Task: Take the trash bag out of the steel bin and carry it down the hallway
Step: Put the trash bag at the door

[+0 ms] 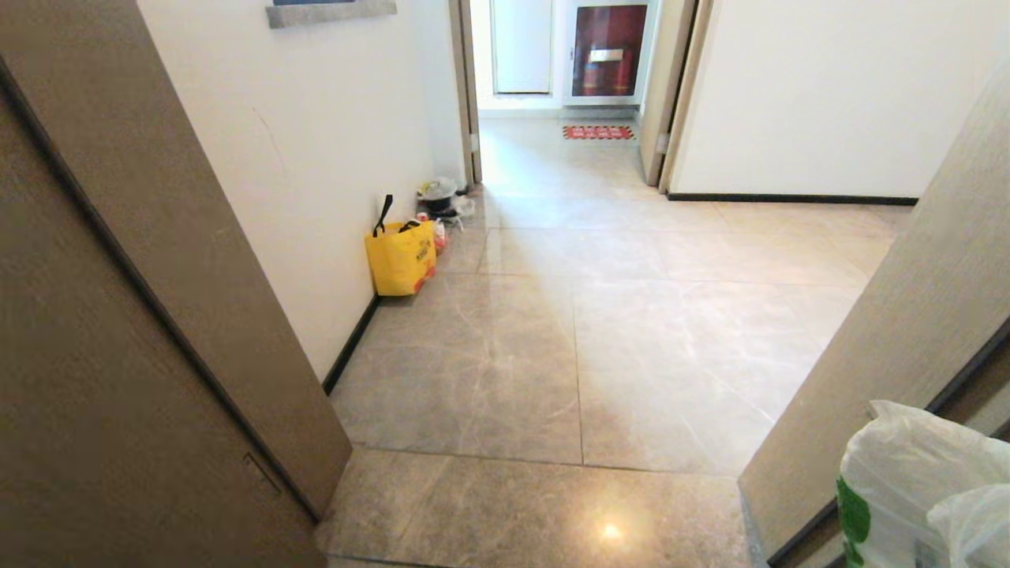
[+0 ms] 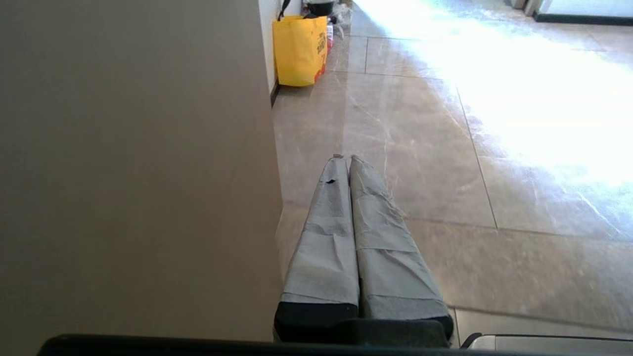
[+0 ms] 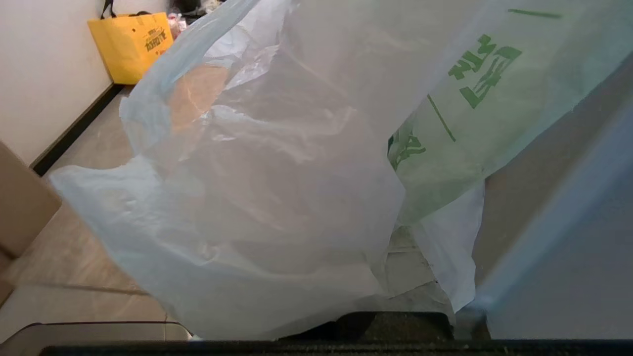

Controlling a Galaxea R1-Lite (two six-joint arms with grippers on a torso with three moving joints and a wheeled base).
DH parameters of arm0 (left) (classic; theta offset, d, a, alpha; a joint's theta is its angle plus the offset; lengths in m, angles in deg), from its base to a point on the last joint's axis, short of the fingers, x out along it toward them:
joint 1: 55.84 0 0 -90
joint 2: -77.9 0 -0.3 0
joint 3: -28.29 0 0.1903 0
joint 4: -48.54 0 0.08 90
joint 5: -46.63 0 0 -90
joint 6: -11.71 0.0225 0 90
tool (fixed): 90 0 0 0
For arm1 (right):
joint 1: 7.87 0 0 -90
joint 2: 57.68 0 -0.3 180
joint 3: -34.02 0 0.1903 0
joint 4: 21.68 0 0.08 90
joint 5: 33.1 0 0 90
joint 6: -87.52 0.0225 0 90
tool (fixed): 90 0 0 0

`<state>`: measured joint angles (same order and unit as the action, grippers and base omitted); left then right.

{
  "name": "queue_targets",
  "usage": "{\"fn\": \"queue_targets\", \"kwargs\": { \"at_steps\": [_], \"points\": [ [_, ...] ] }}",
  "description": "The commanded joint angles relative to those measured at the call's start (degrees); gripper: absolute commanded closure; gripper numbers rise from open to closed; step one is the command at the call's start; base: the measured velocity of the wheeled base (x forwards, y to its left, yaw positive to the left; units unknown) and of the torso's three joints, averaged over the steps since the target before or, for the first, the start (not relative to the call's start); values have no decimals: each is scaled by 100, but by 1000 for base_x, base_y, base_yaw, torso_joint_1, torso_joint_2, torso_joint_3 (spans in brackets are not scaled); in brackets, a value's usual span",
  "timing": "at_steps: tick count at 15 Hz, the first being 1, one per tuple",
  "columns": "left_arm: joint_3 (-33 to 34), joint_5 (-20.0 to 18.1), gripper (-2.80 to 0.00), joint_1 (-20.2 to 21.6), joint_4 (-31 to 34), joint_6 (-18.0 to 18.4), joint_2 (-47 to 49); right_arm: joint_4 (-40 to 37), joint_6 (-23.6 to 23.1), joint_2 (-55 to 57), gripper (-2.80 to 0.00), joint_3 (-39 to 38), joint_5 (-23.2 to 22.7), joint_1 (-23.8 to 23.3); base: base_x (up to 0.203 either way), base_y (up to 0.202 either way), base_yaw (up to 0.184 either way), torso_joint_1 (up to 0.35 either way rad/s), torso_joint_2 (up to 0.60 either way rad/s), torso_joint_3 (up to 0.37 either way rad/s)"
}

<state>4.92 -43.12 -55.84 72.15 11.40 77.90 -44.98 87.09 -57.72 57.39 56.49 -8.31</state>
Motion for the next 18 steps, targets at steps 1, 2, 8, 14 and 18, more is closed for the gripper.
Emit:
{"fn": "queue_targets", "kwargs": {
  "at_steps": [1, 2, 8, 14, 18],
  "points": [
    [0, 1, 0, 0, 2, -5, 0, 2, 0, 5, 0, 0, -2, 0, 197, 0, 3, 7, 7, 7],
    [0, 1, 0, 0, 2, -5, 0, 2, 0, 5, 0, 0, -2, 0, 190, 0, 3, 5, -2, 2],
    [0, 1, 0, 0, 2, -5, 0, 2, 0, 5, 0, 0, -2, 0, 191, 0, 2, 1, 6, 3],
    [0, 1, 0, 0, 2, -13, 0, 2, 0, 5, 0, 0, -2, 0, 192, 0, 1, 3, 1, 1],
    [0, 1, 0, 0, 2, -13, 0, 2, 0, 5, 0, 0, -2, 0, 185, 0, 0, 1, 4, 0]
  ]
}}
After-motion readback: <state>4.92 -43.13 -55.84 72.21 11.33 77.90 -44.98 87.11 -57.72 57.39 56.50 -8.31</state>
